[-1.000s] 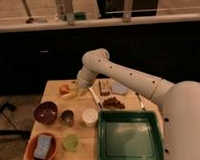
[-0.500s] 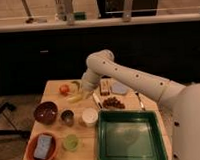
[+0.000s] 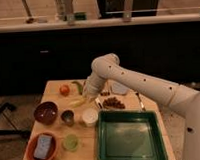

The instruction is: Place banana in paper cup

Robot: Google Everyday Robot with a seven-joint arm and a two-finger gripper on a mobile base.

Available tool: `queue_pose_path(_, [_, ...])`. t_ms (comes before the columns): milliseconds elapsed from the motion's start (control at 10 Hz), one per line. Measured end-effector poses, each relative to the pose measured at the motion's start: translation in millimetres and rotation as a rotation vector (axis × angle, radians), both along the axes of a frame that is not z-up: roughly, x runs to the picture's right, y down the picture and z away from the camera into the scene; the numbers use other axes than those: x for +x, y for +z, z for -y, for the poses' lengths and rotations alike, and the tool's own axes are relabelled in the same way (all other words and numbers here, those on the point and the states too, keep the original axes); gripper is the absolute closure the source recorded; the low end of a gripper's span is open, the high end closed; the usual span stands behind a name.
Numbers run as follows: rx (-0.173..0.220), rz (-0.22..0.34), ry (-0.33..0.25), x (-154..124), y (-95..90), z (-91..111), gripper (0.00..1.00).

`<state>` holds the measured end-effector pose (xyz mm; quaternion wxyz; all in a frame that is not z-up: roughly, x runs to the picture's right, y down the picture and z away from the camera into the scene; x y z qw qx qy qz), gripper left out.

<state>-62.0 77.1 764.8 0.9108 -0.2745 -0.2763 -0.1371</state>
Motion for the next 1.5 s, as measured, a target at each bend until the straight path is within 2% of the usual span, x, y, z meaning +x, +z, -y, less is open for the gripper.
queue_pose_path(700, [-0.012, 0.001, 0.020, 14, -17.4, -29, 1.00])
queue_pose_path(1500, [-0.052, -0.016, 0.040, 26, -13.1, -51, 0.99])
